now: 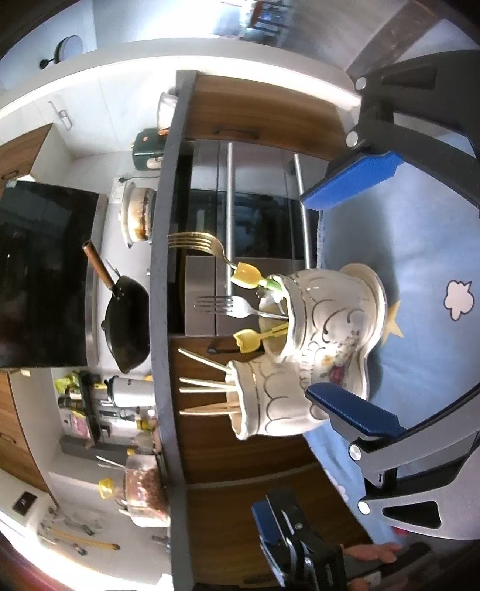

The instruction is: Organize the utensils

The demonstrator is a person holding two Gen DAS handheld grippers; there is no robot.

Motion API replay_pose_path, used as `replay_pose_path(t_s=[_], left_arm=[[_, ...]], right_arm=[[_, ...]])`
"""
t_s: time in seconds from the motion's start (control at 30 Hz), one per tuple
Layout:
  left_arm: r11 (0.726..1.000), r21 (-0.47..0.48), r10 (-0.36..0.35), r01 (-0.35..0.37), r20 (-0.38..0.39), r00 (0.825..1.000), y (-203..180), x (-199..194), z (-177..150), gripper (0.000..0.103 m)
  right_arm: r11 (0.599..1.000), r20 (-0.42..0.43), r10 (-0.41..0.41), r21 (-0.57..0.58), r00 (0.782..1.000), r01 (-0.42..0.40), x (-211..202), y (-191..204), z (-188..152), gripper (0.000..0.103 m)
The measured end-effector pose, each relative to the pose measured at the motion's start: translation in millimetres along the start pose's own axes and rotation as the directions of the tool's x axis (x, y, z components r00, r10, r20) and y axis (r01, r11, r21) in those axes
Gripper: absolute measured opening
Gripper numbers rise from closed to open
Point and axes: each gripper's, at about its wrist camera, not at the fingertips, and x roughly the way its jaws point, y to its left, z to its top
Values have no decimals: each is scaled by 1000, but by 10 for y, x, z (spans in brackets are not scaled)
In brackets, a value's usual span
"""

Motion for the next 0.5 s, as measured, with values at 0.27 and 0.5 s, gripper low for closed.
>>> replay_pose_path(t_s=[0.27,0.5], left_arm=[[1000,10,14,-14,-25,1000,-20,50,-50,97],[999,20,30,-29,-36,999,-43,63,-54,97]], right_arm=[[1000,-41,1,25,999,0,72,-41,-16,97],[1000,-34,0,25,999,0,58,-30,-14,97]])
